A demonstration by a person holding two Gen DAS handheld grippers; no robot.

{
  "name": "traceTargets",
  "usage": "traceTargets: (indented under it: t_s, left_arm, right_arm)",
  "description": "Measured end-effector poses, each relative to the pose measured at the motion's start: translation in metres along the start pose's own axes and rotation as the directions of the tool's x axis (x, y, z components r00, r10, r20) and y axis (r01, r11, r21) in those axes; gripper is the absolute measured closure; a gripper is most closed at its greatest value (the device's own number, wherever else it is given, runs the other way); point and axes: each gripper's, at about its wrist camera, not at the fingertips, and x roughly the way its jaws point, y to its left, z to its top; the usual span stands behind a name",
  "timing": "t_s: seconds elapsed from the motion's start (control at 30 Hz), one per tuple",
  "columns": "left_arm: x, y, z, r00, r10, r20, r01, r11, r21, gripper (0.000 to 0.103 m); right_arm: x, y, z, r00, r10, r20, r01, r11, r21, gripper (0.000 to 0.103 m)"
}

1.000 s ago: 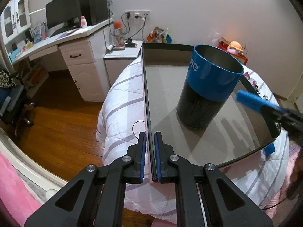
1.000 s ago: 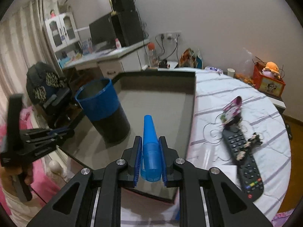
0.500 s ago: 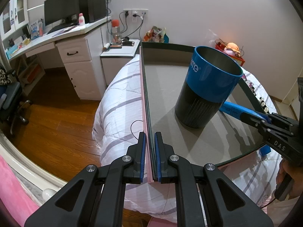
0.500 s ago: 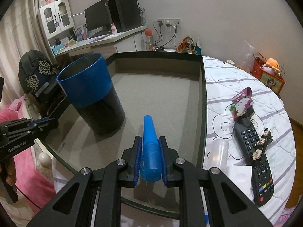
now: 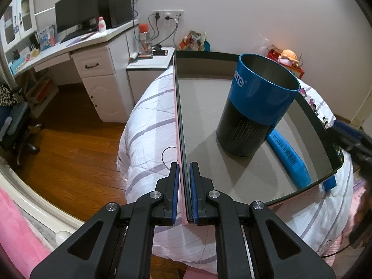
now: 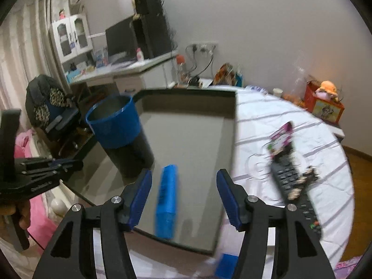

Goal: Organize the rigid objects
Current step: 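Carry the highlighter over the tray and open the right tool inside, then move the open right tool back over the keys on the remote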

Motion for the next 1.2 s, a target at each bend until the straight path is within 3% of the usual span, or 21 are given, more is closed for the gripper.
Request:
traceTargets:
  t_s: [0.07,0.23,0.33,0.5,0.87,1.2]
  left_arm:
    - [0.0,-0.001,0.0,1.0,0.004,-0.001,-0.004,1.0,0.002,0.094]
    - [0.001,-0.001,0.0,1.0,0.01,-0.005,-0.01,1.0,0.003,0.094]
    - [0.002,-0.001,0.001,1.0,0.016,-0.006,-0.016,1.0,0.004,0.094]
    - [0.003,-0.004,0.002,1.0,0.03,-0.009,-0.03,1.0,0.005,0.094]
    - [0.004,-0.007,0.003,0.999,0.047,-0.013,-0.046,0.999,0.009,0.094]
    - [0.005,-0.006,0.002,0.998,0.052,-0.018,-0.052,0.999,0.013,0.094]
  right_arm:
    - [-0.016,-0.01,-0.001,0.999,-0.017,0.035,0.017,1.0,0.019,0.03]
    - [-0.06,-0.053,-0.008,0.986,-0.121,0.113,0.108,0.987,0.116,0.025]
    - [-0.079,-0.085,-0.02,0.968,-0.227,0.106,0.206,0.962,0.181,0.024]
    - [-0.086,-0.121,-0.039,0.951,-0.304,0.058,0.279,0.923,0.265,0.024]
    - [-0.062,-0.122,-0.051,0.958,-0.288,-0.015,0.284,0.933,0.219,0.024]
    - [-0.009,-0.113,-0.034,0.972,-0.229,-0.054,0.235,0.946,0.225,0.024]
